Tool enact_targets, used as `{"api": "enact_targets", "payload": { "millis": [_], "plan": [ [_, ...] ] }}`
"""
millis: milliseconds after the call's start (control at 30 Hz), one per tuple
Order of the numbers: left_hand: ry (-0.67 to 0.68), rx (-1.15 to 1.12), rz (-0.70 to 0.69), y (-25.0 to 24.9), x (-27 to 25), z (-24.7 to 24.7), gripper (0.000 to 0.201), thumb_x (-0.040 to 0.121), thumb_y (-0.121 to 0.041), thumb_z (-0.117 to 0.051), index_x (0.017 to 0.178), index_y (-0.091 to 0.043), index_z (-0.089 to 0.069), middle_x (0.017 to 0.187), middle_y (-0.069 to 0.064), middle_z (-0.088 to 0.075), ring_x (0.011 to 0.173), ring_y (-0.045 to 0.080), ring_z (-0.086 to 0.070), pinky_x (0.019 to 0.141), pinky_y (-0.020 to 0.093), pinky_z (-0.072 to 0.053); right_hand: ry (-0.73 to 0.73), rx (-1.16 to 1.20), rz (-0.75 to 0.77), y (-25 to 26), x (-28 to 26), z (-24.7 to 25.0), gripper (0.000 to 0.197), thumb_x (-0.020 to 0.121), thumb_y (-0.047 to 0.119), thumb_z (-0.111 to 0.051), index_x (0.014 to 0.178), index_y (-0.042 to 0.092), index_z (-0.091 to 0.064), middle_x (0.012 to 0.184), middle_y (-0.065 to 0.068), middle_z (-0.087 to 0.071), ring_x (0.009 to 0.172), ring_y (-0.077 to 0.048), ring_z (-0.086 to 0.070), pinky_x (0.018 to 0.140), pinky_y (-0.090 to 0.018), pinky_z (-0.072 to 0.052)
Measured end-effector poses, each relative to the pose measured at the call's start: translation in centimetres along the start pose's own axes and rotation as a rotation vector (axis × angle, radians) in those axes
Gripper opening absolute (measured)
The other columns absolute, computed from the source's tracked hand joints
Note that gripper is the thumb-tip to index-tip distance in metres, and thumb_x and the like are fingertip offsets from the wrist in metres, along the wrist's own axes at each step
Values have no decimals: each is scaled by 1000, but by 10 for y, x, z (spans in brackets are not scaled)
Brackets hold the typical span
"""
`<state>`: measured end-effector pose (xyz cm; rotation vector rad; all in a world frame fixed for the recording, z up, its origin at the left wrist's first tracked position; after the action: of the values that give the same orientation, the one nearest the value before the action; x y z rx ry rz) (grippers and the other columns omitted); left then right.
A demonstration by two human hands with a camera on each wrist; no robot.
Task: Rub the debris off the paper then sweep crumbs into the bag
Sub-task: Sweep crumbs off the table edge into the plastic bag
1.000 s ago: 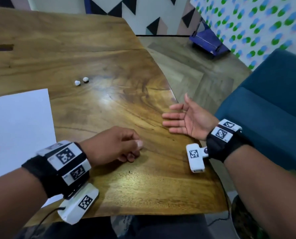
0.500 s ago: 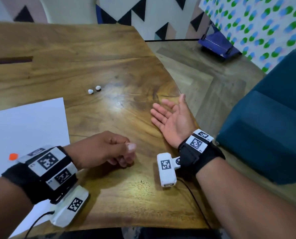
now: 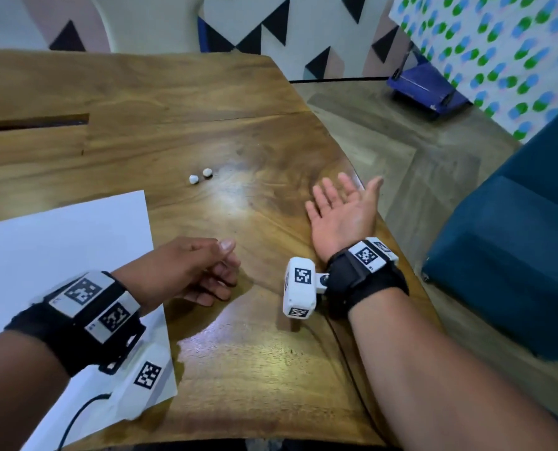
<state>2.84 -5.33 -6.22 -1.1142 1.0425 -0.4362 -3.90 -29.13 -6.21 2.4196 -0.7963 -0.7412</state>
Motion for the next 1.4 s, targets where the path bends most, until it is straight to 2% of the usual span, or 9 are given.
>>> {"api": "enact_targets", "payload": {
  "millis": [200, 433, 633, 733, 867, 933, 1100, 1333, 1400],
  "plan": [
    [83, 31, 123, 4, 1, -18, 81, 73, -77, -65, 114, -7, -70, 97, 15, -76, 86, 34, -76, 71, 36, -58, 196, -204, -297, -73, -33, -31, 85, 88, 78, -31, 143, 14, -45, 150, -21, -43, 135, -38, -45, 114, -54, -32],
    [-249, -70, -83, -31, 14, 11, 41, 99, -49, -58, 111, -11, -68, 114, 26, -70, 84, 25, -72, 75, 36, -58, -68, -162, -15, 29, -13, 14, 81, 91, 74, -33, 144, 14, -45, 154, -17, -38, 140, -35, -39, 114, -51, -30],
    [249, 186, 209, -5, 1, -54, 74, 86, -70, -49, 115, -5, -69, 101, 21, -75, 83, 35, -75, 73, 38, -56, 83, -358, -311, -24, -85, 40, 81, 85, 78, -37, 133, 15, -55, 134, -20, -60, 119, -36, -60, 106, -53, -43],
    [101, 114, 111, -18, 25, -58, 73, 80, -72, -54, 115, -10, -69, 100, 15, -75, 81, 29, -76, 68, 33, -58, 19, -348, -240, -2, -76, 54, 78, 87, 76, -37, 134, 15, -53, 138, -22, -56, 121, -37, -60, 103, -51, -46],
    [-92, 17, -67, -45, 53, -59, 51, 97, -59, -54, 113, -13, -68, 102, 13, -72, 77, 23, -71, 68, 34, -58, -16, -388, -130, 50, -70, 56, 75, 90, 75, -30, 133, 19, -55, 139, -16, -57, 127, -33, -56, 107, -50, -41],
    [-22, 39, -56, -44, 49, -71, 51, 98, -58, -53, 114, -11, -67, 100, 15, -72, 77, 26, -71, 67, 33, -58, 65, -431, -228, 50, -93, 65, 78, 89, 76, -29, 135, 18, -52, 137, -19, -59, 126, -38, -56, 102, -53, -43],
    [464, 153, 189, -10, 17, -118, 85, 80, -84, -49, 115, -8, -70, 100, 21, -75, 83, 35, -73, 72, 37, -57, 192, -591, -587, 24, -138, 109, 85, 88, 78, -27, 137, 12, -48, 135, -28, -56, 126, -47, -54, 99, -56, -44],
    [89, 30, -80, -67, 70, -131, 59, 97, -63, -47, 115, -10, -65, 113, 21, -71, 88, 28, -73, 86, 41, -58, 14, -611, -294, 88, -71, 89, 74, 90, 76, -29, 119, 13, -55, 134, -24, -59, 118, -40, -62, 97, -52, -51],
    [105, 17, -79, -70, 73, -132, 61, 97, -64, -47, 115, -9, -64, 109, 25, -71, 87, 31, -72, 89, 46, -57, 35, -635, -309, 91, -80, 89, 75, 89, 77, -28, 118, 14, -57, 134, -22, -60, 118, -39, -61, 96, -54, -49]
  ]
}}
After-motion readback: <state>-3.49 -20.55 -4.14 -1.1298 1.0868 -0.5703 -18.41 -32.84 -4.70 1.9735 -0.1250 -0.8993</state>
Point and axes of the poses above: each hand's wrist, its own x-axis towards the middle knuckle, its own z-axis out of the back of the hand, y = z × x, the point moved 6 cm from there along x, towards the middle knuckle
